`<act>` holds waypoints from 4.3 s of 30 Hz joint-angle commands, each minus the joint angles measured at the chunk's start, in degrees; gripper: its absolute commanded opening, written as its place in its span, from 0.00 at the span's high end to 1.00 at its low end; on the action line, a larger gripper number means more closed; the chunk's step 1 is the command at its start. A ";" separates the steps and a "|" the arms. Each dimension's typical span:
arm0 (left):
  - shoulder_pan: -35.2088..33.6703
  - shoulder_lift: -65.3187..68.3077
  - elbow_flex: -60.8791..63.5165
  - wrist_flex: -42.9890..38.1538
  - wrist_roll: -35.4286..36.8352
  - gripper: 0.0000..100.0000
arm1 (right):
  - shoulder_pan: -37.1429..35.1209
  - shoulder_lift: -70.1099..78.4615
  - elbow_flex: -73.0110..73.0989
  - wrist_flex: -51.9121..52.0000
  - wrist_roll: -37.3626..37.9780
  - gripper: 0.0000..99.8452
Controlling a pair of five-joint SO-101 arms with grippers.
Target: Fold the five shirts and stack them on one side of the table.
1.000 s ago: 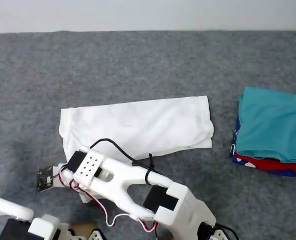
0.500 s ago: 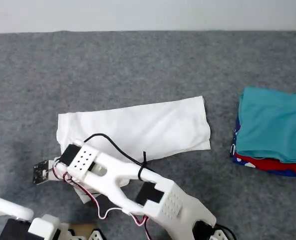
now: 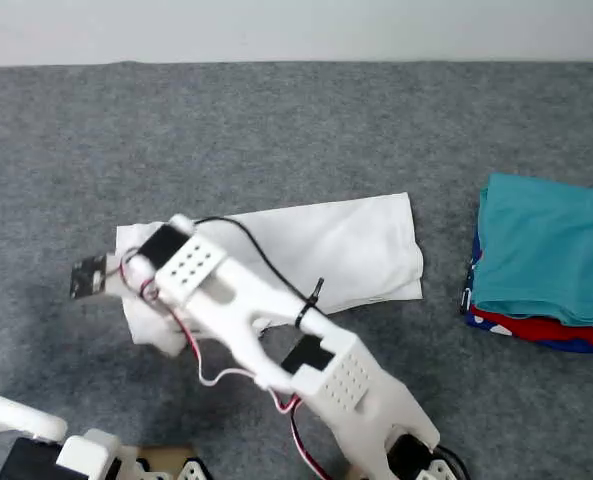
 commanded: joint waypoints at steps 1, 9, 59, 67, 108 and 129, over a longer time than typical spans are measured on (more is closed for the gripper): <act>0.26 -1.93 -0.13 -0.44 -0.53 0.99 | 3.47 1.98 -8.09 -0.48 2.02 0.99; 0.26 -1.93 -0.13 -0.44 -0.53 0.99 | 6.20 11.38 -23.38 1.27 1.85 0.98; 2.37 -2.02 2.95 -0.53 -0.44 0.99 | 10.68 14.73 -27.16 -10.95 -0.35 0.99; 2.37 -2.02 2.95 -0.53 -0.44 0.99 | 9.19 14.99 -37.01 -1.01 1.23 0.99; 2.37 -2.02 3.03 -0.53 -0.44 0.99 | 9.36 8.31 -25.23 -2.51 -4.48 0.99; 3.34 -3.43 1.80 6.51 -0.35 0.99 | 19.56 15.16 -25.23 11.74 -10.29 0.99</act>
